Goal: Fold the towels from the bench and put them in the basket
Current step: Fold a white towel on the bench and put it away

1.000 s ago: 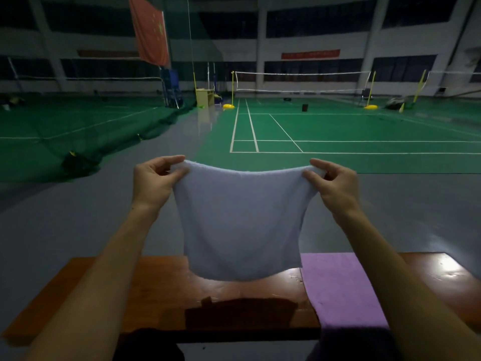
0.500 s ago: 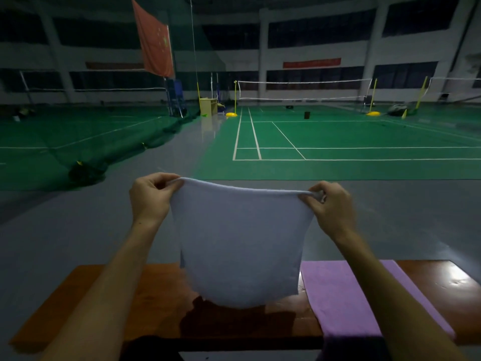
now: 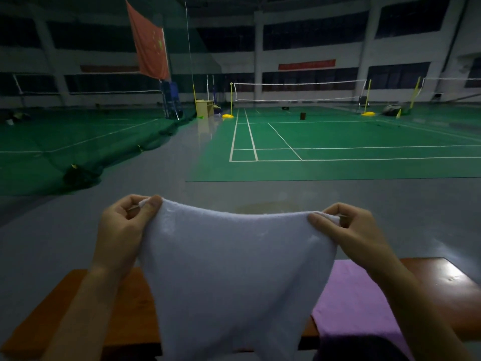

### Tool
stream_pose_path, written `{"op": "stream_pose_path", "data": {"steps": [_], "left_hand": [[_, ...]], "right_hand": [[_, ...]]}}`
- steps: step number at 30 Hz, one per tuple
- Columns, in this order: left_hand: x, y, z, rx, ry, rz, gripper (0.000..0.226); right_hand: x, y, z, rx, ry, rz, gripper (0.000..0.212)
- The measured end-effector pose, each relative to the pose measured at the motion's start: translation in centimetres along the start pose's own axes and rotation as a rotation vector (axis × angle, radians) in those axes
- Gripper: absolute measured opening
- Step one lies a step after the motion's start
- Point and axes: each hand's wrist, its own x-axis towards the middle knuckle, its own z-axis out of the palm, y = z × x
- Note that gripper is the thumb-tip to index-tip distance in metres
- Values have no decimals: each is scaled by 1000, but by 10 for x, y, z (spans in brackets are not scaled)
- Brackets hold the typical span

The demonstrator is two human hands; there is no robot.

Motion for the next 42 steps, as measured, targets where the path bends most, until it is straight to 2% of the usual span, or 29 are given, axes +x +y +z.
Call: {"op": "stream_pose_path", "data": {"steps": [3, 7, 13, 17, 22, 27, 29, 31, 35, 39, 42], "left_hand": [[8, -14, 4, 40, -7, 8, 23], [24, -67, 17, 189, -24, -26, 20], [39, -185, 38, 427, -63, -209, 29], [43, -236, 62, 509, -5, -291, 29], [51, -288, 93, 493, 42, -405, 28], [46, -315, 116, 500, -17, -423, 21], [41, -314, 119, 442, -55, -424, 16], [34, -309, 116, 402, -103, -397, 27], [1, -293, 102, 494, -234, -240, 37], [-61, -279, 92, 699, -504, -89, 44], [-97, -281, 93, 931, -677, -122, 82]], "right_hand": [[8, 9, 5, -6, -24, 5, 26], [32, 59, 36, -72, -67, 93, 37], [59, 157, 102, -233, -79, 210, 45], [82, 213, 141, -353, -99, 245, 58], [109, 258, 178, -416, -120, 343, 47], [123, 298, 199, -482, -148, 416, 24], [121, 306, 202, -439, -124, 442, 17], [115, 304, 203, -390, -96, 442, 24], [81, 265, 202, -472, -69, 285, 35], [9, 213, 208, -419, -228, 139, 30], [-39, 193, 223, -480, -435, 197, 49]]}}
